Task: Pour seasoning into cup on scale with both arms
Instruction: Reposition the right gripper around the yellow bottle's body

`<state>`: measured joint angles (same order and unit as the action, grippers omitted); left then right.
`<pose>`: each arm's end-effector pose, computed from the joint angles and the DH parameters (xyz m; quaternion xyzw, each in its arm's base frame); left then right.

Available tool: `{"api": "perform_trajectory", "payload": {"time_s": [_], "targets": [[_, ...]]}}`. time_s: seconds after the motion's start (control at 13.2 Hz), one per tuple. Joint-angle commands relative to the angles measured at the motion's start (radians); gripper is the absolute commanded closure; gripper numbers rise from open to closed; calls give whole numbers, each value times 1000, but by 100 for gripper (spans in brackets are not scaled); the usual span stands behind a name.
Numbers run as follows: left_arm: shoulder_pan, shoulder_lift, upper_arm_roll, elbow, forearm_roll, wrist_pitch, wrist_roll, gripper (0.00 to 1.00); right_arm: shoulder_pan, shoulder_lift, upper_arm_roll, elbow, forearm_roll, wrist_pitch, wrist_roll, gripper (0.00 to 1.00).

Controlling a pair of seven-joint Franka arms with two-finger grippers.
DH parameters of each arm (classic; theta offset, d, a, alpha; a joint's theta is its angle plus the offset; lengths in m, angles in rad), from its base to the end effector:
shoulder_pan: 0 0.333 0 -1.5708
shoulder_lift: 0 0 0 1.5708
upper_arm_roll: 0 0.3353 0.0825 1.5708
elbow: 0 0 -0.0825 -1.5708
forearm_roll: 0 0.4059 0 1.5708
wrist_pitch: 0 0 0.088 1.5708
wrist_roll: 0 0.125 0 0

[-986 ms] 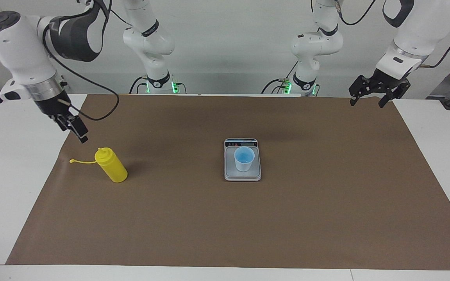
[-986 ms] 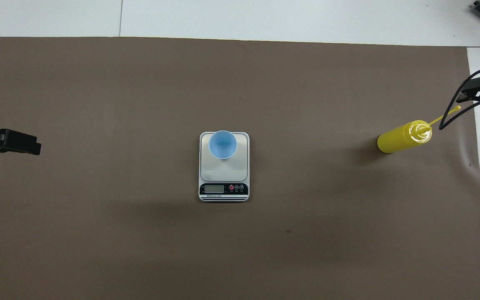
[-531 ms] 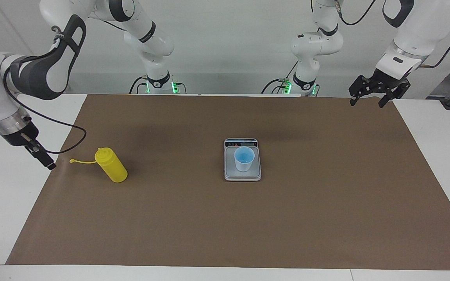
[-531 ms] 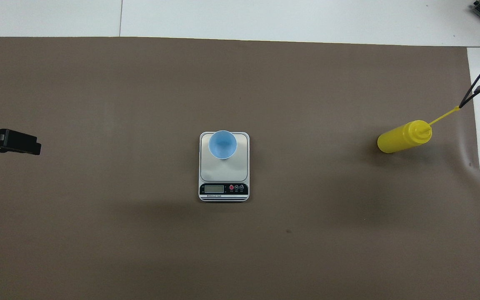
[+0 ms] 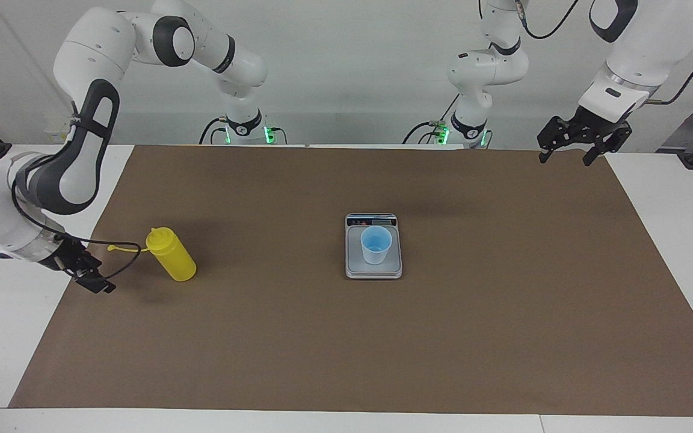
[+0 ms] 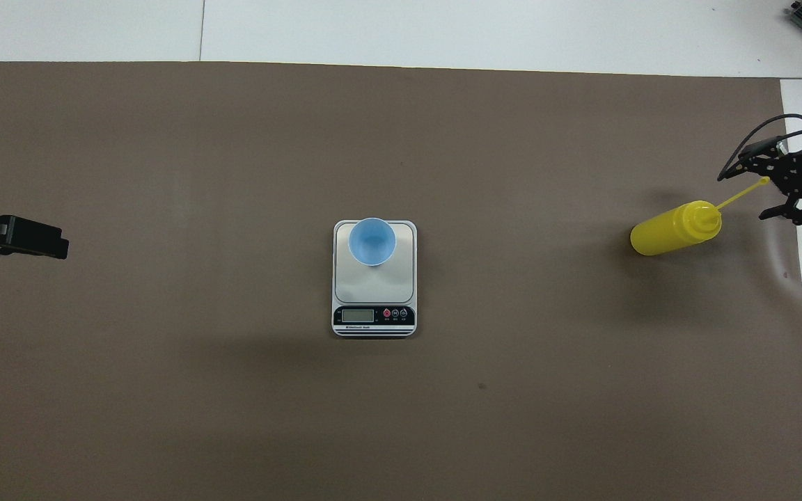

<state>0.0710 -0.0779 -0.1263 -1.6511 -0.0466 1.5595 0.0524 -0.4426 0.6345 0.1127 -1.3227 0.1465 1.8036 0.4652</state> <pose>0.5474 -0.0389 0.6288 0.9984 -0.0537 -0.0072 0.0184 0.7000 -0.2419 0.3448 -0.9022 0.4119 0.0814 0.0984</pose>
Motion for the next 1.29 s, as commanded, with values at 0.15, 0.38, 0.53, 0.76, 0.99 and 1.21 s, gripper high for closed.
{"api": "perform_trajectory", "payload": {"time_s": [0.15, 0.38, 0.53, 0.76, 0.99, 1.21], "targets": [[13, -33, -6, -32, 11, -2, 9, 0, -33, -24, 12, -6, 88, -162, 38, 0], [13, -33, -7, -32, 11, -2, 9, 0, -31, -30, 12, -19, 131, -175, 114, 0], [13, -33, -6, -32, 10, -2, 7, 0, -28, -35, 13, -35, 163, -175, 197, 0], [13, -33, -6, -32, 11, -2, 9, 0, -25, -52, 16, -90, 195, -178, 286, 0], [13, -33, -6, -32, 11, -4, 9, 0, -24, -70, 18, -130, 246, -171, 372, 0], [13, -33, -6, -32, 11, -2, 7, 0, -24, -94, 16, -191, 315, -165, 429, 0]]}}
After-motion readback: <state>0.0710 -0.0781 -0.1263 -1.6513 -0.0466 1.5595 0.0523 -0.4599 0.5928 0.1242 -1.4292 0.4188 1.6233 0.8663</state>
